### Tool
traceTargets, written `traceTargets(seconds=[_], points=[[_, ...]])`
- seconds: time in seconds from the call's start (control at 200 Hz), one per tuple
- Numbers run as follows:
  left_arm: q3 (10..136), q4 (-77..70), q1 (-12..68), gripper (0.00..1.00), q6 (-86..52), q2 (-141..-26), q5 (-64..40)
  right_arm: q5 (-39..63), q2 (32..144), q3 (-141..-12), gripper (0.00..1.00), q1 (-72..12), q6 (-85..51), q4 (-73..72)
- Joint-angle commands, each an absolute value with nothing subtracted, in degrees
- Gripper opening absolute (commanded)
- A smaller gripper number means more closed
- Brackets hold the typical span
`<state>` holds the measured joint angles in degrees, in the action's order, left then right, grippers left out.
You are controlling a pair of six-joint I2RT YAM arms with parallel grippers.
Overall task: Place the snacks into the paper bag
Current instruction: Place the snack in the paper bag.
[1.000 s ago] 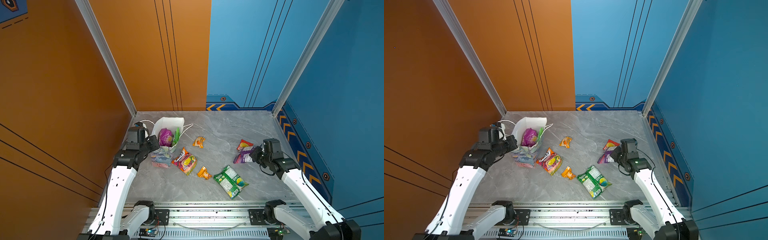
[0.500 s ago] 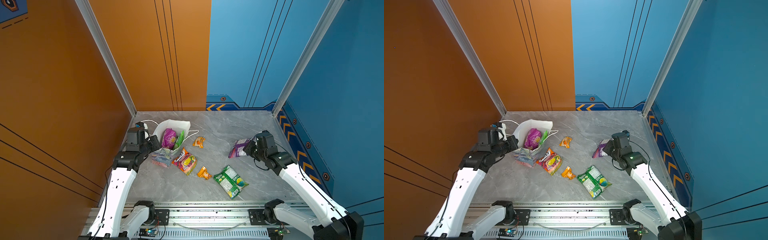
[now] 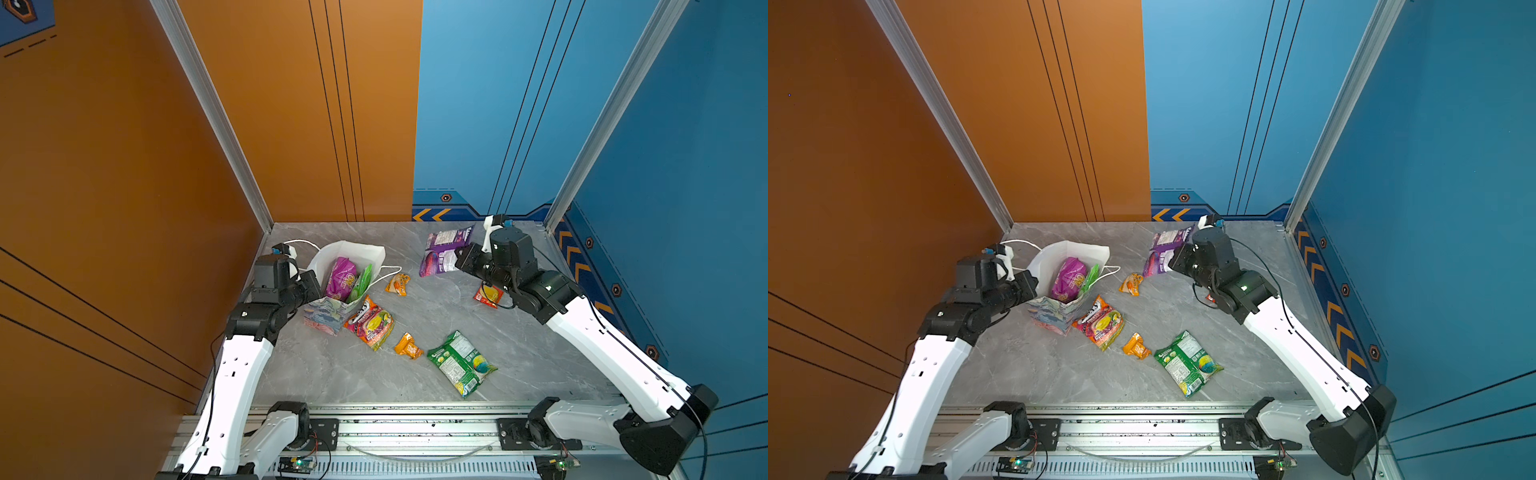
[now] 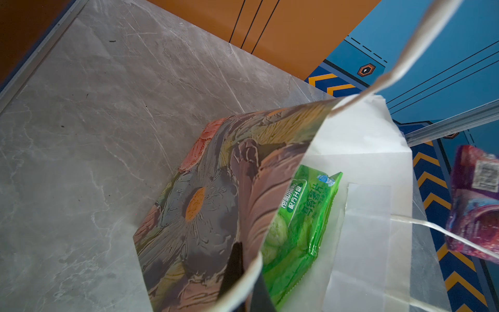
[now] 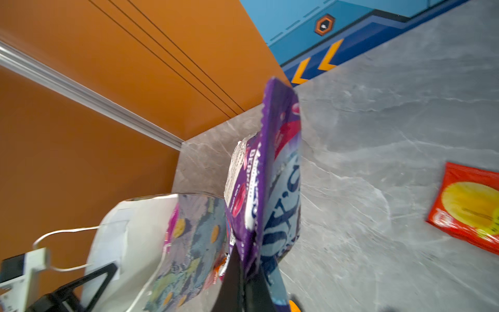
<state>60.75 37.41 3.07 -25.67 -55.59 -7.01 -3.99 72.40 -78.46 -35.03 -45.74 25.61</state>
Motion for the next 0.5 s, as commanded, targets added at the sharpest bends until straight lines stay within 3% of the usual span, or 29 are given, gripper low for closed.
traceTargets(seconds=[0.0, 0.496], points=[[60.47, 33.05, 3.66, 0.00, -24.35, -54.11, -8.88, -6.73, 73.59, -83.89, 0.00, -37.67, -42.46, 22.96], [60.47, 33.05, 4.68, 0.00, -23.73, -53.02, -8.41, -8.36, 82.09, -100.97, 0.00, -49.93, -36.87, 27.07]])
